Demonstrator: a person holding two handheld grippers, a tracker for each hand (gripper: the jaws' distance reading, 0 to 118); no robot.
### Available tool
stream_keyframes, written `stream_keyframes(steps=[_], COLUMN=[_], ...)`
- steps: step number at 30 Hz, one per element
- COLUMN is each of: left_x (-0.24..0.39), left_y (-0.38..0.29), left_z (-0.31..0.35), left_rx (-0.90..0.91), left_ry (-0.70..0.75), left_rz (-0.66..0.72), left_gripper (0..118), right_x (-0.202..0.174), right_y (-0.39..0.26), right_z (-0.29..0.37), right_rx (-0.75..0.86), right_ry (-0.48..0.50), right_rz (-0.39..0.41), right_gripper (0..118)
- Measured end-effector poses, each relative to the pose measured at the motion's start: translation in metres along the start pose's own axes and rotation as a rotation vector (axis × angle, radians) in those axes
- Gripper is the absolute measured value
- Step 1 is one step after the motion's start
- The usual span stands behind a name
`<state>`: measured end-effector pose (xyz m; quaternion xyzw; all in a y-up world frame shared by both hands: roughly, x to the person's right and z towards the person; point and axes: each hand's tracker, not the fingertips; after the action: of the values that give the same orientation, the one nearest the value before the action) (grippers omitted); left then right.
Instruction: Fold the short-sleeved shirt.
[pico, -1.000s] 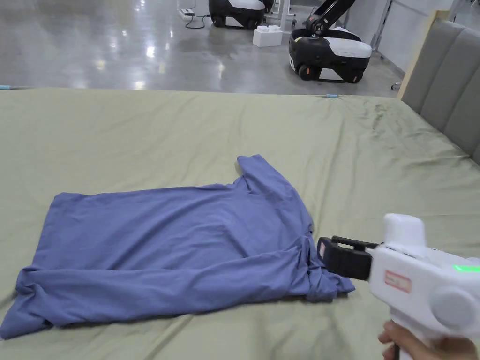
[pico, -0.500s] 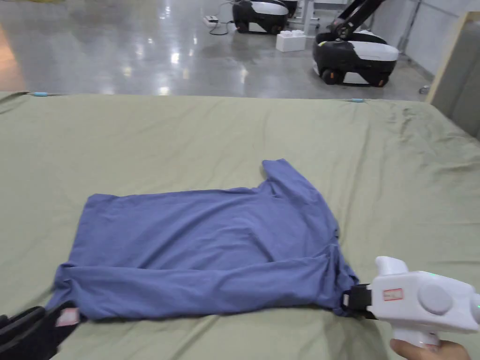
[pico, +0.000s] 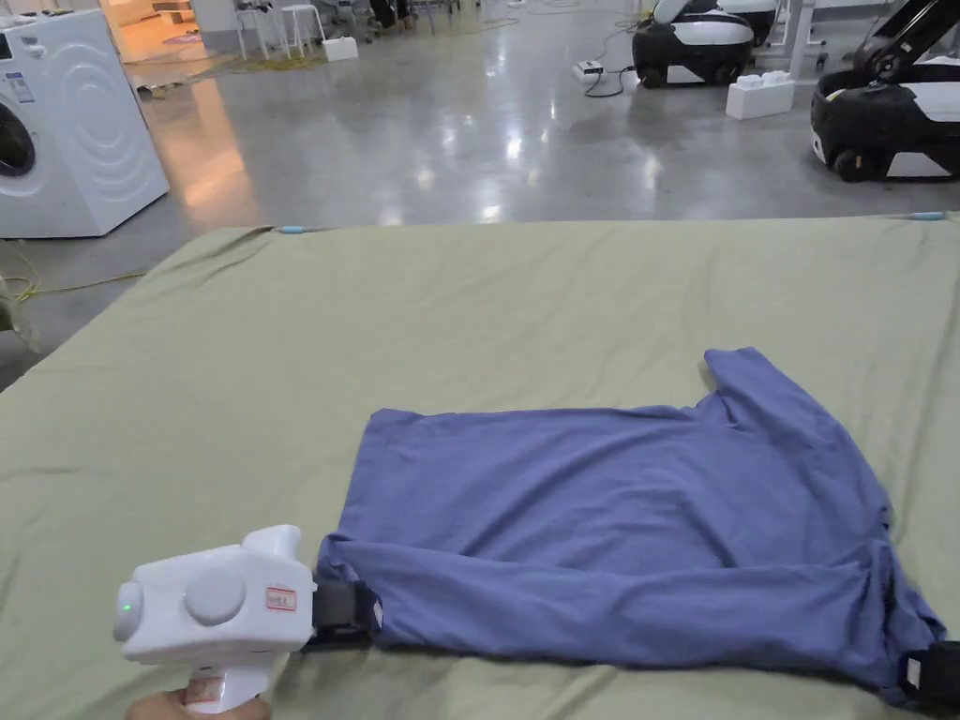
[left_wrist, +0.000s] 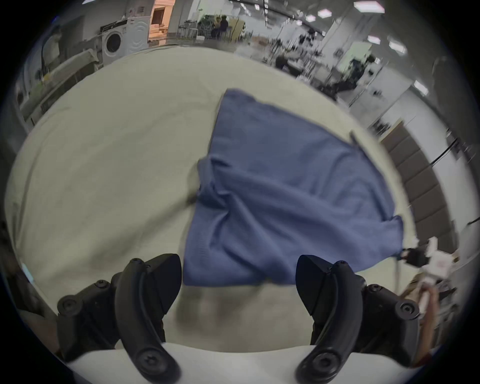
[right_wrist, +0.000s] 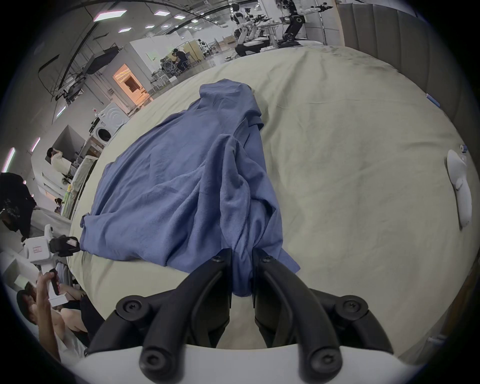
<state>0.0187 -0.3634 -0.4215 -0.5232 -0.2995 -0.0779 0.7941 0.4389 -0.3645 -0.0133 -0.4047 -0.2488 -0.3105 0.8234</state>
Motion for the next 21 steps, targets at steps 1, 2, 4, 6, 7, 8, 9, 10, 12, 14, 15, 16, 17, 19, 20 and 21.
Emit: stream_keyframes(steps=[1,2,4,6,7,8,9,10,12,14,15,16,17,19,20,21], left_x=[0.003,0.004,0.005,0.006,0.007,0.007,0.006,0.004,0.0,-0.006,-0.008,-0.008,-0.008,-0.007,-0.004,-0.002], left_y=[0.0,-0.001,-0.003,-0.009,-0.011,-0.012,-0.01,-0.009,-0.009,-0.008,-0.009,-0.01,-0.012,-0.013,-0.015,-0.015], left_z=[-0.007,-0.012,-0.015,-0.014,-0.008,-0.007,-0.003,0.002,0.01,0.017,0.023,0.029,0.037,0.05,0.058,0.066], left_rx=[0.01,0.023,0.018,0.055,0.069,0.041,0.037,0.061,0.061,0.108,0.117,0.125,0.12,0.128,0.13,0.175], left_ry=[0.041,0.07,0.052,0.066,0.07,0.039,0.017,-0.01,-0.027,-0.024,-0.04,-0.05,-0.095,-0.14,-0.135,-0.111], left_rz=[-0.045,-0.073,-0.065,-0.07,-0.072,-0.071,-0.075,-0.06,-0.04,-0.033,-0.016,-0.013,0.01,0.026,0.012,-0.038], left_gripper=[101,100,96,83,72,40,9,7,6,6,6,5,5,5,5,5], right_x=[-0.001,-0.002,-0.003,-0.005,-0.007,-0.007,-0.009,-0.011,-0.014,-0.018,-0.018,-0.017,-0.019,-0.023,-0.021,-0.023], right_y=[0.0,-0.001,0.0,-0.001,-0.001,0.0,0.0,-0.001,-0.001,-0.002,-0.003,-0.002,-0.003,-0.003,-0.002,-0.003], right_z=[0.001,0.002,0.005,0.007,0.008,0.008,0.009,0.01,0.014,0.021,0.026,0.032,0.041,0.056,0.063,0.071], right_rx=[-0.001,0.0,-0.001,0.0,0.001,0.002,0.004,0.009,0.02,0.039,0.055,0.083,0.087,0.104,0.109,0.126], right_ry=[-0.001,-0.001,0.003,0.006,0.007,0.007,0.006,0.009,0.016,0.018,0.027,0.032,0.041,0.06,0.069,0.075], right_rz=[0.007,0.009,0.006,0.007,0.011,0.018,0.026,0.031,0.04,0.044,0.032,0.023,0.029,0.031,0.038,0.042], right_gripper=[16,16,16,16,16,16,16,16,16,16,16,16,16,16,16,16])
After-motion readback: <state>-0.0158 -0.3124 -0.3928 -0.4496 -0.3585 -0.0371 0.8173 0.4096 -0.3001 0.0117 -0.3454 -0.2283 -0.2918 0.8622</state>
